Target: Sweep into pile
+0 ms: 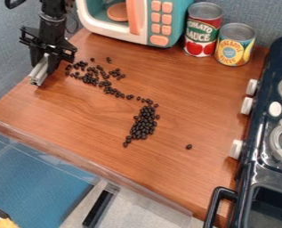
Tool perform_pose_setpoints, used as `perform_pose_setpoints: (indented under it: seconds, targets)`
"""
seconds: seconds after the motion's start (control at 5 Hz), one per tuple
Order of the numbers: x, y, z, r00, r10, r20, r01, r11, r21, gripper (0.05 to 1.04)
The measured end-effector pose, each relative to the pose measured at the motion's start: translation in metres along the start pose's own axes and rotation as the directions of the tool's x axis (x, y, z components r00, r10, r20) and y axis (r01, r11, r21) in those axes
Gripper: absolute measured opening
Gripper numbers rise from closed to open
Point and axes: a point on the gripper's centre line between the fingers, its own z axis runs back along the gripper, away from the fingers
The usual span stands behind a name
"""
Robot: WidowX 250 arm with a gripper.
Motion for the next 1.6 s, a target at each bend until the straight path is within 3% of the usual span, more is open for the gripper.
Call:
perform_pose_setpoints:
  seconds: [0.4, 1.0, 1.2, 1.4, 1.6]
  targets:
    - [0.008, -0.011, -0.002, 0.996, -0.090, 0.006, 0.090, 0.996, 0.020, 0.383]
    - [0.027, -0.021, -0.001, 0.979, -0.196, 0.050, 0.198, 0.979, -0.039, 0.382]
    - [0.027, -0.031, 0.000, 0.973, -0.224, 0.062, 0.227, 0.973, -0.038, 0.382]
    - [0.021, -0.046, 0.006, 0.943, -0.308, 0.122, 0.314, 0.949, -0.026, 0.382]
    - [0.012, -0.080, 0.017, 0.893, -0.413, 0.177, 0.422, 0.907, -0.011, 0.382]
